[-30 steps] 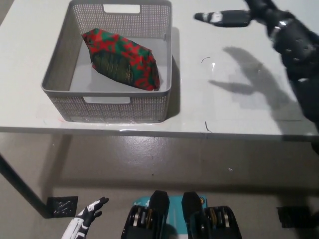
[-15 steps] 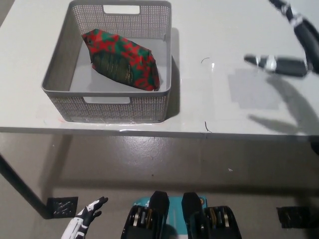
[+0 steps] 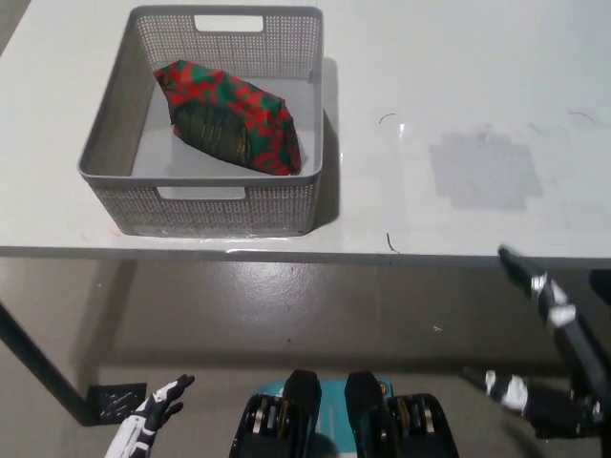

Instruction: Use the right hand to pick up a bag of coffee beans on the right hand side and place it into a container on the left hand side

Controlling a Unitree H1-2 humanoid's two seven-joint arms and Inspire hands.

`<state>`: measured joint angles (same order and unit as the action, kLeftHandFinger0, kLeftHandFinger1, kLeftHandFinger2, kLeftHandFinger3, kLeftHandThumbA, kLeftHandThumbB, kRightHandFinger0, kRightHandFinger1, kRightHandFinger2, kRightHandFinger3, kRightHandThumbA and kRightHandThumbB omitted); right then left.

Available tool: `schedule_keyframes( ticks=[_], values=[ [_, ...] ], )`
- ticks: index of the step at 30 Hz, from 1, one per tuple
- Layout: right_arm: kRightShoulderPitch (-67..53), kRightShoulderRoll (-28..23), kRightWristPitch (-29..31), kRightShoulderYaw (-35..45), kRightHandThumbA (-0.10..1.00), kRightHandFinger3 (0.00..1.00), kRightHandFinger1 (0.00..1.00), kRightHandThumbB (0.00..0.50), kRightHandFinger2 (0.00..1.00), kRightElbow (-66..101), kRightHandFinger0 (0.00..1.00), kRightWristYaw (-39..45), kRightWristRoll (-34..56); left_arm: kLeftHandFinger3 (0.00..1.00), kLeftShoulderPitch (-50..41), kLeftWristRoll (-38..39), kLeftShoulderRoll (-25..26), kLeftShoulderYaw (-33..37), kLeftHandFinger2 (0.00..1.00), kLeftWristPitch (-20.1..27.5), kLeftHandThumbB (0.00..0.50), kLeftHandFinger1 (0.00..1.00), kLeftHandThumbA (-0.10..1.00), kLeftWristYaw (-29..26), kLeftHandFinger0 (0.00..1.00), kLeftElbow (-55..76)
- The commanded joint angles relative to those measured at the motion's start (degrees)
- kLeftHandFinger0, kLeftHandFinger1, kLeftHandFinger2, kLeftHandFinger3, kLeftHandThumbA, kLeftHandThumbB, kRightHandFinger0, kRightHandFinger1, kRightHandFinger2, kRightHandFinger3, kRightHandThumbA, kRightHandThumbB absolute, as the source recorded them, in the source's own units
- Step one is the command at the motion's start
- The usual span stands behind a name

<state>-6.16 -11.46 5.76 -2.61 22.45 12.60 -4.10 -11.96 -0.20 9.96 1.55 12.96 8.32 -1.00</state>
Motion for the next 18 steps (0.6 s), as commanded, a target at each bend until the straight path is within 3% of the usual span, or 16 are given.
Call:
schedule_keyframes(
  ticks=[1, 5, 7, 8, 10, 13, 16, 18],
  values=[
    [-1.8, 2.3, 8.1, -0.5, 1.0, 1.0, 1.0, 0.395, 1.0, -2.5, 1.0, -0.6, 6.8, 1.0, 0.0, 1.8, 0.1, -0.8, 1.0, 3.4, 0.215, 1.0, 1.0, 0.1, 1.0, 0.2],
    [-4.2, 5.6, 9.5, -1.7, 1.0, 1.0, 1.0, 0.409, 1.0, -7.9, 1.0, -0.6, 7.7, 1.0, 1.6, 2.1, 0.3, -1.3, 1.0, 3.1, 0.225, 1.0, 1.0, 0.2, 1.0, 0.1],
    [-5.0, 6.2, 11.8, -1.7, 1.0, 1.0, 1.0, 0.293, 1.0, -10.9, 1.0, -0.2, 8.7, 1.0, 1.9, 2.0, 0.2, -1.4, 1.0, 2.8, 0.221, 1.0, 1.0, 0.2, 1.0, 0.3],
    [-5.8, 6.9, 11.0, -1.4, 1.0, 1.0, 1.0, 0.345, 1.0, -13.0, 1.0, 0.6, 11.5, 1.0, 2.1, 2.0, 0.1, -1.4, 1.0, 2.7, 0.221, 1.0, 1.0, 0.2, 1.0, 0.2],
    [-6.1, 7.9, 11.4, -0.6, 1.0, 1.0, 1.0, 0.315, 1.0, -16.3, 1.0, 0.7, 13.5, 1.0, 2.6, 2.8, -0.3, -1.6, 1.0, 2.5, 0.209, 1.0, 1.0, 0.1, 1.0, 0.3],
    [-5.4, 8.8, 12.1, 0.3, 1.0, 1.0, 1.0, 0.321, 1.0, -18.8, 1.0, 0.6, 15.1, 1.0, 2.9, 4.7, -0.8, -1.8, 1.0, 1.0, 0.229, 1.0, 1.0, 0.4, 1.0, 0.9],
    [-5.4, 10.5, 11.4, 2.0, 1.0, 1.0, 1.0, 0.352, 1.0, -19.5, 1.0, -1.2, 16.6, 1.0, 3.8, 6.2, -1.3, -1.8, 1.0, 1.0, 0.199, 1.0, 1.0, 0.8, 1.0, 0.6],
    [-5.3, 11.2, 11.9, 2.6, 1.0, 1.0, 1.0, 0.332, 1.0, -19.7, 1.0, -1.8, 16.0, 1.0, 5.0, 7.0, -1.7, -2.0, 1.0, 0.5, 0.2, 1.0, 1.0, 0.7, 1.0, 0.3]
  ],
)
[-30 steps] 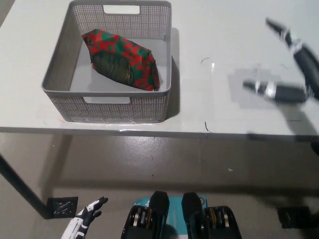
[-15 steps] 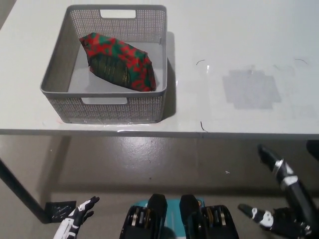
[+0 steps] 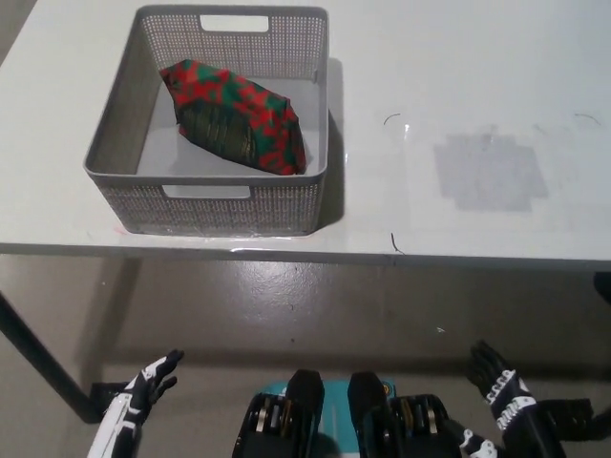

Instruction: Use the right hand to pick up a bag of coffee beans on the right hand side and place it into a container on the left hand side

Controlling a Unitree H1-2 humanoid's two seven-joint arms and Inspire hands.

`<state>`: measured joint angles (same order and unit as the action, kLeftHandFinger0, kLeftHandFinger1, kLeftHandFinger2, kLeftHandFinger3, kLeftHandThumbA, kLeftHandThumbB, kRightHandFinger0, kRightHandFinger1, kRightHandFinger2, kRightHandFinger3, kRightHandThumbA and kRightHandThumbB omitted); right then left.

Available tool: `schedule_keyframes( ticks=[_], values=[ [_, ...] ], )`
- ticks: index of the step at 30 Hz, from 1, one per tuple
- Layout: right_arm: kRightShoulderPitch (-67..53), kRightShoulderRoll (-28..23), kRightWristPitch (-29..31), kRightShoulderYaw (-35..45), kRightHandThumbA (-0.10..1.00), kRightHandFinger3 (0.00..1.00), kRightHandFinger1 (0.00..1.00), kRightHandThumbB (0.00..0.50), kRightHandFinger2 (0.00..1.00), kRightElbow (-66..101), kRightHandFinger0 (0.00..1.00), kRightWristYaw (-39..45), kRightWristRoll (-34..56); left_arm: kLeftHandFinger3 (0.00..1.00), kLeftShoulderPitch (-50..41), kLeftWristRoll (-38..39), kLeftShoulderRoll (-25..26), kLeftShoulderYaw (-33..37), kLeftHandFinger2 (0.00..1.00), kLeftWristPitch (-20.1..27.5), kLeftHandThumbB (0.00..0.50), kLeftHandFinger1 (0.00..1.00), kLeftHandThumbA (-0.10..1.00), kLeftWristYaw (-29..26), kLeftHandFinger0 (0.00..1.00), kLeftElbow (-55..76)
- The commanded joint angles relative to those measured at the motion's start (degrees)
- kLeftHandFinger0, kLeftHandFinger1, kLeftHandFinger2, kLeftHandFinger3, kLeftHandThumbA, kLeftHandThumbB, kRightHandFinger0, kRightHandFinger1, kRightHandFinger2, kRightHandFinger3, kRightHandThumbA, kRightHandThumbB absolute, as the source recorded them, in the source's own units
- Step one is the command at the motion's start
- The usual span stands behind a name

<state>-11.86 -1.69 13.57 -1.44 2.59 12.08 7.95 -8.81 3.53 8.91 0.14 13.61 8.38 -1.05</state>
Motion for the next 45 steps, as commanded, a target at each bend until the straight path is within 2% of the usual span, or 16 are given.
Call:
schedule_keyframes(
  ticks=[1, 5, 8, 14, 18, 20, 22, 24, 26, 30, 45],
  values=[
    [0.5, 1.7, 4.2, 1.7, 1.0, 1.0, 1.0, 0.333, 1.0, 0.0, 1.0, -1.2, 3.8, 1.0, 2.2, 3.5, -0.7, -0.7, 1.0, -0.4, 0.201, 1.0, 1.0, 0.6, 1.0, 0.5],
    [0.2, 3.9, 5.7, 2.2, 1.0, 1.0, 1.0, 0.28, 1.0, -1.3, 1.0, -2.0, 3.8, 1.0, 3.3, 3.4, -0.3, -1.1, 1.0, -1.5, 0.208, 1.0, 1.0, 0.4, 1.0, 1.4],
    [-0.8, 4.8, 7.7, 1.5, 1.0, 1.0, 1.0, 0.249, 1.0, -1.5, 1.0, -2.4, 1.2, 1.0, 4.4, 3.0, -0.3, -1.1, 1.0, -1.4, 0.25, 1.0, 1.0, 0.2, 1.0, 1.5],
    [0.3, 5.4, 9.4, 0.3, 1.0, 1.0, 1.0, 0.237, 1.0, -3.1, 1.0, -2.2, -0.6, 1.0, 5.2, 2.0, -0.6, -0.6, 1.0, -2.1, 0.257, 1.0, 1.0, -0.1, 1.0, 2.4],
    [1.6, 5.5, 9.6, 0.0, 1.0, 1.0, 1.0, 0.26, 1.0, -4.0, 1.0, -2.9, -1.8, 1.0, 5.4, 1.9, -0.5, -0.5, 1.0, -2.7, 0.258, 1.0, 1.0, -0.1, 1.0, 2.1],
    [1.8, 5.1, 9.5, -0.3, 1.0, 1.0, 1.0, 0.276, 1.0, -4.1, 1.0, -3.3, -3.4, 1.0, 5.1, 2.0, -0.6, -0.5, 1.0, -2.7, 0.238, 1.0, 1.0, 0.0, 1.0, 2.0],
    [2.1, 4.5, 9.7, -0.7, 1.0, 1.0, 1.0, 0.281, 1.0, -4.6, 1.0, -3.4, -4.4, 1.0, 4.5, 1.7, -0.7, -0.4, 1.0, -2.0, 0.258, 1.0, 1.0, -0.1, 1.0, 1.6],
    [2.4, 4.3, 9.9, -1.0, 1.0, 1.0, 1.0, 0.278, 1.0, -4.9, 1.0, -3.2, -4.6, 1.0, 4.3, 1.9, -0.8, -0.6, 1.0, -1.8, 0.254, 1.0, 1.0, -0.1, 1.0, 1.3],
    [2.3, 4.1, 9.2, -1.2, 1.0, 1.0, 1.0, 0.3, 1.0, -4.8, 1.0, -3.3, -5.1, 1.0, 3.7, 2.1, -0.8, -0.6, 1.0, -2.0, 0.253, 1.0, 1.0, -0.1, 1.0, 1.2],
    [1.8, 3.9, 8.9, -1.4, 1.0, 1.0, 1.0, 0.292, 1.0, -4.4, 1.0, -3.9, -6.4, 1.0, 3.3, 2.2, -0.9, -0.5, 1.0, -2.3, 0.272, 1.0, 1.0, 0.0, 1.0, 1.1],
    [3.1, 3.7, 9.5, -0.6, 1.0, 1.0, 1.0, 0.324, 1.0, -5.3, 1.0, -5.4, -6.8, 1.0, 2.8, 2.1, -1.2, -0.7, 1.0, -1.6, 0.244, 1.0, 1.0, -0.3, 1.0, 0.7]
  ],
)
